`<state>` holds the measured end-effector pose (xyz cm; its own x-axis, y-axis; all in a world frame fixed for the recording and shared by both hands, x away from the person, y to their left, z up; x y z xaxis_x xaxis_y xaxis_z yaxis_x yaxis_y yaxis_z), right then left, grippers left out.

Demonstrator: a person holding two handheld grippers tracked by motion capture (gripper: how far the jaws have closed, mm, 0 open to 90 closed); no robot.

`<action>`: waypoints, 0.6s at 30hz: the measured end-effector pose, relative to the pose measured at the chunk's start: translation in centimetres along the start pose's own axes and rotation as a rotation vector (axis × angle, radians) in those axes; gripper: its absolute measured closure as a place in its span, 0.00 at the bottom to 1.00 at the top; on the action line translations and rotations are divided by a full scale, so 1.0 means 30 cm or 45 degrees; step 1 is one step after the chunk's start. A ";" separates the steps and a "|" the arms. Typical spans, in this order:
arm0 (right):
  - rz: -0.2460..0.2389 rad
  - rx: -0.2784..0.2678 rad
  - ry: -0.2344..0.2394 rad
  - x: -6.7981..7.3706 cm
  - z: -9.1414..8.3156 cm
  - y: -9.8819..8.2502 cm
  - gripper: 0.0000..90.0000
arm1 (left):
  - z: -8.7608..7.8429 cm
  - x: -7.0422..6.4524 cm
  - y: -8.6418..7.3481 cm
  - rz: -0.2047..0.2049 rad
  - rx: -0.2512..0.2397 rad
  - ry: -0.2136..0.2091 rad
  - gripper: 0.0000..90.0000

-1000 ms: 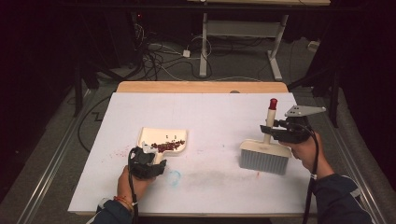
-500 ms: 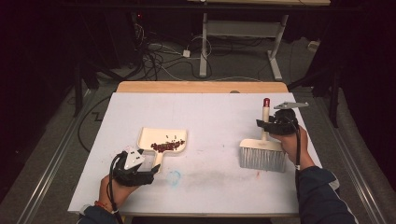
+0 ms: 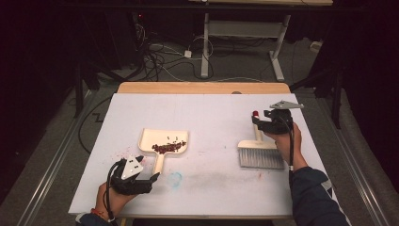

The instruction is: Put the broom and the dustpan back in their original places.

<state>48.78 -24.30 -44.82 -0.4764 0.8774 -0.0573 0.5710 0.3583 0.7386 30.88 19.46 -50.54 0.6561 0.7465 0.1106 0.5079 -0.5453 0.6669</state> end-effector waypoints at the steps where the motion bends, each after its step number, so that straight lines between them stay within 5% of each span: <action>1: -0.005 -0.009 -0.014 0.002 -0.001 0.001 0.42 | 0.000 -0.001 -0.001 0.001 -0.004 -0.004 0.22; 10: -0.020 -0.076 -0.064 0.035 -0.014 0.015 0.28 | 0.018 -0.030 0.004 0.061 0.033 -0.005 0.20; 18: -0.025 -0.132 -0.079 0.055 -0.037 0.032 0.22 | 0.022 -0.027 0.003 0.060 0.040 -0.009 0.20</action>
<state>47.82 -22.86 -43.46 -0.4427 0.8897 -0.1117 0.4884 0.3437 0.8021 30.75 18.55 -51.07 0.6835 0.7171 0.1362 0.4934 -0.5914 0.6377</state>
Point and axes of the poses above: each handheld gripper's, and its own axes: z roughly forward along the jaws, y roughly out of its top, x roughly to its left, the point moved 4 cm from there along z, roughly forward along the jaws, and after that the axes turned 8 degrees about x, right-handed, at the moved point
